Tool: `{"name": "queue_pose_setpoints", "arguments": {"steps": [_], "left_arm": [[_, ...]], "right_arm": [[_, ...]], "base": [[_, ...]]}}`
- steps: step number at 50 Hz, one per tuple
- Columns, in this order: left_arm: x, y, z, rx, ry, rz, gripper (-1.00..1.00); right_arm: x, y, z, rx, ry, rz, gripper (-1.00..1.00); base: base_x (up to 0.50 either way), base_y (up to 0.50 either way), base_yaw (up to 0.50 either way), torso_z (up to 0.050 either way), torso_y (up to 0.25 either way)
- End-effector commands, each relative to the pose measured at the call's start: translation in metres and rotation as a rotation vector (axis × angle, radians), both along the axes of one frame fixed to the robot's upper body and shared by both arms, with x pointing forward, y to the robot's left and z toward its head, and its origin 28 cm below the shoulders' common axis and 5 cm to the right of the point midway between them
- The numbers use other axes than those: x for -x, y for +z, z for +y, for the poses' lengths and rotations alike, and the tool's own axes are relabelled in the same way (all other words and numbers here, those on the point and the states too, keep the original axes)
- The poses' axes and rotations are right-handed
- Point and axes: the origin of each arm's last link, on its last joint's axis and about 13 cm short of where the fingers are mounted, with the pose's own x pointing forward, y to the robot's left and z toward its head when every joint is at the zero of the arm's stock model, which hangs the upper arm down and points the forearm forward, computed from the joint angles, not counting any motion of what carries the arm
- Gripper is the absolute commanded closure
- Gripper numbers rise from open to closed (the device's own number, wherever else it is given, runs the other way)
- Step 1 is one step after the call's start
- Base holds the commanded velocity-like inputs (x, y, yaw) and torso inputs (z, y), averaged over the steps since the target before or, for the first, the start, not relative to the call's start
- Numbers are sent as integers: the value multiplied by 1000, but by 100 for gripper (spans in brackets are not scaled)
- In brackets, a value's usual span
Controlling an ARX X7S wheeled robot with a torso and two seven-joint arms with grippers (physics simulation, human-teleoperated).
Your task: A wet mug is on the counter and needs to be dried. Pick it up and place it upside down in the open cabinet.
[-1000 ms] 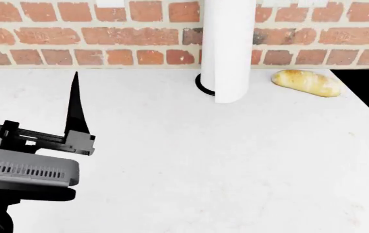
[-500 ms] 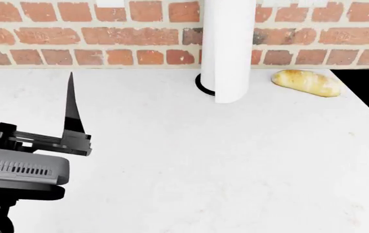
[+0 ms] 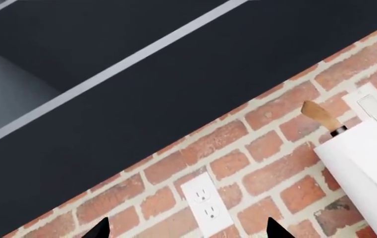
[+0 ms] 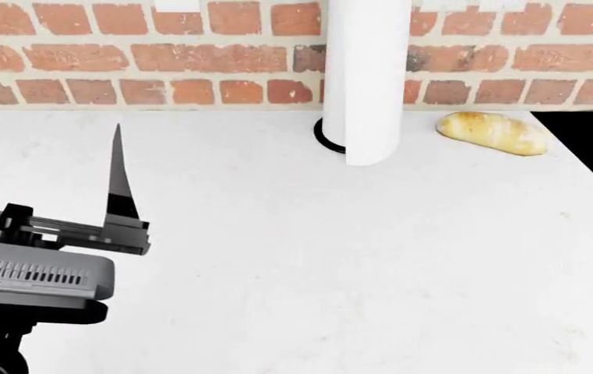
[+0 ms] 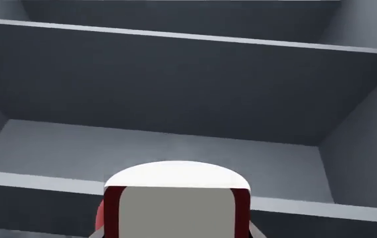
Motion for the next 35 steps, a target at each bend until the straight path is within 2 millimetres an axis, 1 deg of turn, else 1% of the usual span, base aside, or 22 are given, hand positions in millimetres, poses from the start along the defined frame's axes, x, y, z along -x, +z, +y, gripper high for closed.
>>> {"name": "queue_pose_setpoints", "arguments": {"steps": [1, 8, 17, 26, 35], "left_arm": [[-1, -3, 0, 2, 1, 4, -100], [-1, -4, 0, -1, 2, 7, -100], [-1, -6, 0, 0, 3, 9, -100], [0, -5, 1, 0, 5, 8, -100], [1, -7, 1, 2, 8, 11, -100]], "right_arm": [[-21, -15, 6, -30, -22, 200, 100], [-33, -28, 6, -51, -52, 333, 100], [-46, -44, 1, -53, -105, 469, 100], [-54, -54, -6, -61, -146, 547, 100], [-67, -70, -9, -55, -169, 604, 100]], "base": [[0, 0, 0, 0, 0], [0, 0, 0, 0, 0], [0, 0, 0, 0, 0], [0, 0, 0, 0, 0], [0, 0, 0, 0, 1]]}}
